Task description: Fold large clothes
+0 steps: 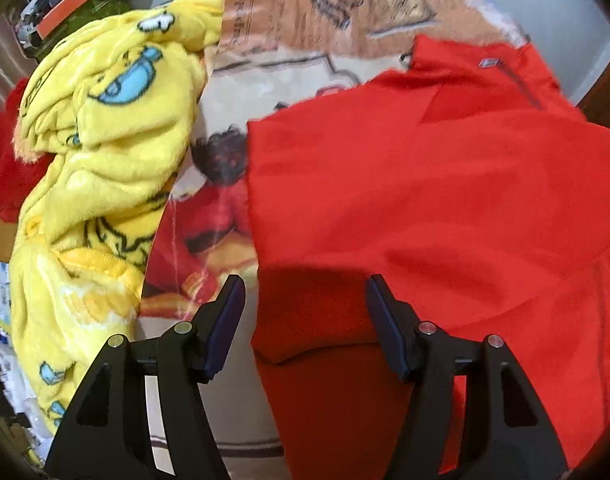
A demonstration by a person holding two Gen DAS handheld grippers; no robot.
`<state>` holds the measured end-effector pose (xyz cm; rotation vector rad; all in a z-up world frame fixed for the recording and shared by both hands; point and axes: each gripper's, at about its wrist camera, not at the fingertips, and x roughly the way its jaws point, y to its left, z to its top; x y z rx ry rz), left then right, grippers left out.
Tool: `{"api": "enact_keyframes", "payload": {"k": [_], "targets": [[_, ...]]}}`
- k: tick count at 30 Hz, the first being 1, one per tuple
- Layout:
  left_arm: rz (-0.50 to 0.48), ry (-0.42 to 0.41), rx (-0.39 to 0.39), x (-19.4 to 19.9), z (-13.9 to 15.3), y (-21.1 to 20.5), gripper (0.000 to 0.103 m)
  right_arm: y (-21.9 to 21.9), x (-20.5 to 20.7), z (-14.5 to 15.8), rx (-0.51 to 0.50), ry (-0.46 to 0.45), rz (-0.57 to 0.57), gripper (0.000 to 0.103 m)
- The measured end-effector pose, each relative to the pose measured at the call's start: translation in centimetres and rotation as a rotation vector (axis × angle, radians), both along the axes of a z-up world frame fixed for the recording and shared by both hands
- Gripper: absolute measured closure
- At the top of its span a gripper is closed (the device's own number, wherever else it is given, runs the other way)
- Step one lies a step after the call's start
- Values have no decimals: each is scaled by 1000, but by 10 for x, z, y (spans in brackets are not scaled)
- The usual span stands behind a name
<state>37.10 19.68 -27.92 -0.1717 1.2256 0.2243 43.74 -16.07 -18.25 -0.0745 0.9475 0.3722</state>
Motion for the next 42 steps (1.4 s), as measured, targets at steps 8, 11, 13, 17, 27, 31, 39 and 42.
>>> {"api": "enact_keyframes", "payload": {"k": [8,11,13,17,27,31,39,42], "targets": [[-2,4,50,-1,-12,-4,40,-35,-9,-27,20,84,-38,95],[-4,0,80,-1,-12,-6,38,-41,-14,-27,20,79,-36,95],[4,-1,73,-2,-12,-5,38,-44,-17,-26,26,76,-40,95],[6,0,80,-2,-13,-4,33,-48,-21,-26,17,97,-37,95],[11,-3,108,-7,-10,-5,29,-91,-36,-12,-19,97,-146,52],[-29,-15,154,-9,10,-15,29,-111,-43,12,-40,58,-191,51],[-96,-205,144,-6,99,-44,29,-145,-60,69,-64,-85,-199,29],[-124,-274,118,1,127,-62,29,-161,-64,80,-50,-111,-217,29]]}}
